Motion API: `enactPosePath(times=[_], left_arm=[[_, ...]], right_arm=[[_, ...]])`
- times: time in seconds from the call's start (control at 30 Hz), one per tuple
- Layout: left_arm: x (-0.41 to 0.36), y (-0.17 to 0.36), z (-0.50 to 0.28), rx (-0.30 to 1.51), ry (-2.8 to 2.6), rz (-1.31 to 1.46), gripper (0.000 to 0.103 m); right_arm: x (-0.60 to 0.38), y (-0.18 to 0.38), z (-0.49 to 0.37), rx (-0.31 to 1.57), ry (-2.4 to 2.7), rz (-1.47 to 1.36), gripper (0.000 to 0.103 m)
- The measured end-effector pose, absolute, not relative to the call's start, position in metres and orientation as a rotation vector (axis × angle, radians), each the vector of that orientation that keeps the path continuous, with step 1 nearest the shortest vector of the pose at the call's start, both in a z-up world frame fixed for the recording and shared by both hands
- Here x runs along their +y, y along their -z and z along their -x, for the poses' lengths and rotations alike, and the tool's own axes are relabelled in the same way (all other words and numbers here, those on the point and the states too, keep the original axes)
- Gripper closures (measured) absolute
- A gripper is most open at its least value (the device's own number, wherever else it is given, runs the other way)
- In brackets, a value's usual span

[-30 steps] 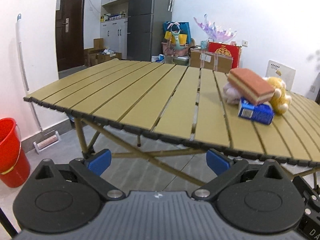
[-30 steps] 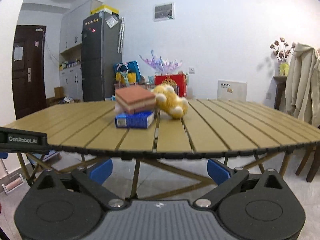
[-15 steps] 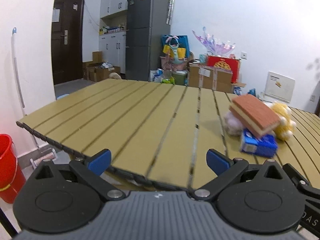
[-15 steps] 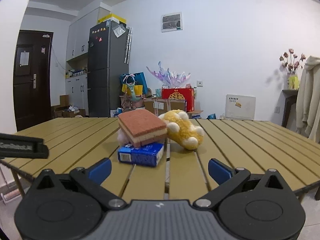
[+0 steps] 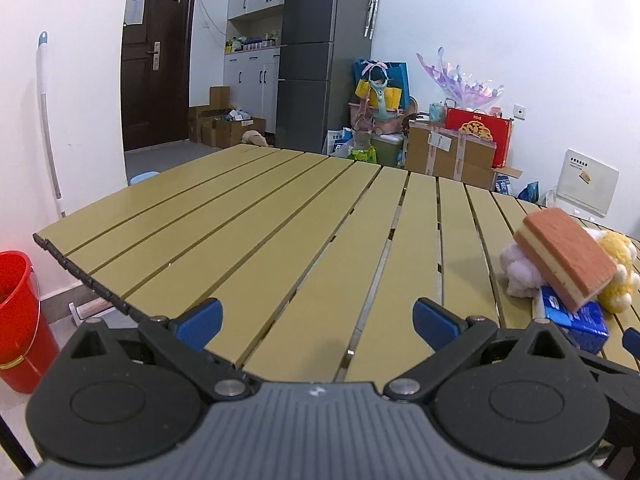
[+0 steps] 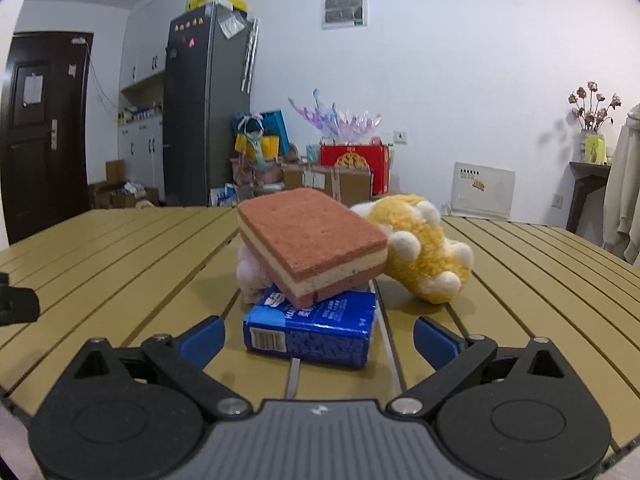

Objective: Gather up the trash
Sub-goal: 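Close the right gripper on the blue tissue pack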

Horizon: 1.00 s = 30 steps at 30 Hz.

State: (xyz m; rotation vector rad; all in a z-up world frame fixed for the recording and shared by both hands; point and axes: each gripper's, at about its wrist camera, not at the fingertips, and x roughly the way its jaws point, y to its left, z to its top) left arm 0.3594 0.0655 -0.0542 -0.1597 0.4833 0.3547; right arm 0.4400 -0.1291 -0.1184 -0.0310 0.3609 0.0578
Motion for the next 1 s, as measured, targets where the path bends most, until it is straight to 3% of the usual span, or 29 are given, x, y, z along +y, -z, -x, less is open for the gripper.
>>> enactPosePath(times=[0.13,0.27,1.0], left_arm=[[0.068,0.053,-0.367,0.485,-0.366,0.168,0.0],[0.066,0.055,-0.37,0.5,-0.358,0.181,0.0],[0.065,0.056,-0.366,0.53,-0.331,0.21,0.0]], right_arm=[[-0.123,0.118,-0.454,0.398,-0.067,0.019,0.01],[-0.122,0.12,-0.461,0.425,-0.05,0.008,0.027],[-0.138,0.115,-0.428,0.444,-0.126,-0.006,0.029]])
